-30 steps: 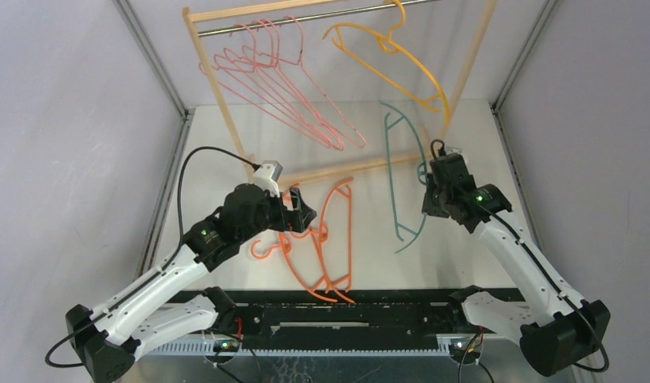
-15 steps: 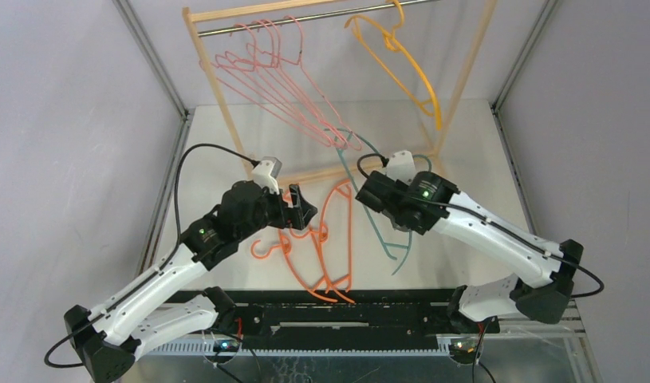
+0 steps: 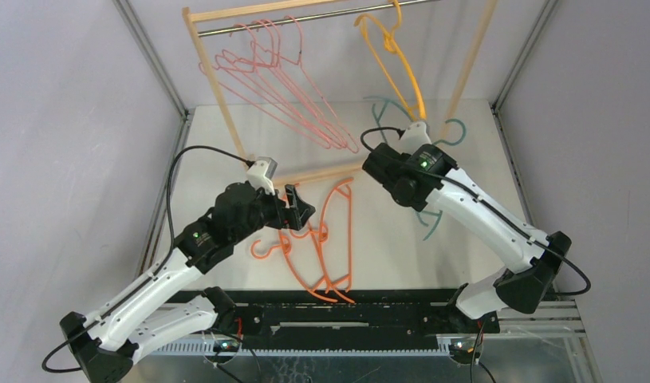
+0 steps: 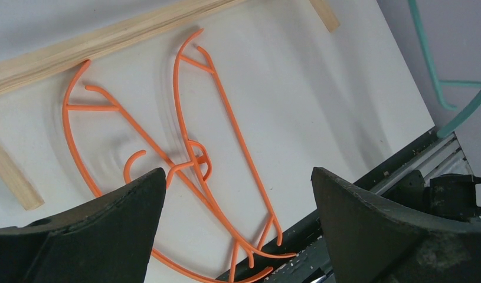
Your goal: Organize the hangers
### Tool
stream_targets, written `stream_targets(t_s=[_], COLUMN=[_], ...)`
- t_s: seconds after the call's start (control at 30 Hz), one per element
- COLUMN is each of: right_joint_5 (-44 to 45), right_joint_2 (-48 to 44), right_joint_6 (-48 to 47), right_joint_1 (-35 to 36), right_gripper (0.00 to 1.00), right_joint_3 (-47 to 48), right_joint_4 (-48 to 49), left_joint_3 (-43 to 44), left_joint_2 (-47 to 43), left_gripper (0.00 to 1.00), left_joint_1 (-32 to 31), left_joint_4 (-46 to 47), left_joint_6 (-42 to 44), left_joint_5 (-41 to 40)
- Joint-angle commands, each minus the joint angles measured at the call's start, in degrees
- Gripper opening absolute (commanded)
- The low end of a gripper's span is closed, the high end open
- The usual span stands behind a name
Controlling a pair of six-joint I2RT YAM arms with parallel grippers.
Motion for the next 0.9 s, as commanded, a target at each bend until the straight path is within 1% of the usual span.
stream_targets(t_s=[0.0,0.03,0.07,0.17,0.23,0.33,0.4,0.47,0.53,0.63,0.8,0.87], right_joint_5=[9.6,10.3,10.7,6.8,4.9,2.4,-3.6,-9.4,-11.2,-7.4,0.2,1.8], right_joint_2=[-2.1,-2.9,-4.2,-9.3,-12.0,-12.6,-12.3,-12.7,-13.5,-13.0,-9.6,-8.8], right_joint_6=[-6.6,-10.9,-14.5,-25.2,-26.4,-23.5,-21.2,-19.4,-16.7,-13.1,-11.5,-12.2], right_joint_1=[-4.6,-5.1,-5.2,-3.6,-0.9,2.0,2.8,4.0,5.5,6.8,9.3,10.6], right_gripper=[0.00,0.00,0.00,0.00,0.00,0.00,0.00,0.00,0.00,0.00,0.00,0.00], right_joint_3=[-0.4,-1.2,-2.1,-4.2,-4.3,-2.2,0.1,1.9,3.5,6.7,10.4,11.0], right_joint_4=[2.7,5.5,10.7,22.4,24.7,20.3,16.9,15.4,14.3,8.6,-0.2,-0.7], left_joint_3=[2.3,2.6,2.9,3.8,4.4,4.7,4.7,4.6,4.6,4.2,3.6,3.3], left_joint_2=[-0.1,0.2,0.7,1.8,2.2,2.5,2.5,2.5,2.4,1.8,1.1,0.8], left_gripper=[0.98,0.98,0.97,0.97,0.98,0.97,0.97,0.97,0.98,0.98,0.98,0.97], left_joint_1=[0.4,0.4,0.5,0.5,0.5,0.5,0.5,0.5,0.5,0.5,0.5,0.5], left_joint_4=[0.7,0.7,0.7,0.2,0.2,0.5,0.8,0.8,0.8,0.9,1.0,1.0], left_joint_6=[1.4,1.5,1.6,2.4,2.6,2.5,2.4,2.4,2.4,2.0,1.6,1.4], left_joint_5=[-0.2,-0.1,0.3,0.6,0.4,0.2,0.4,0.4,0.1,-0.2,-0.4,-0.5])
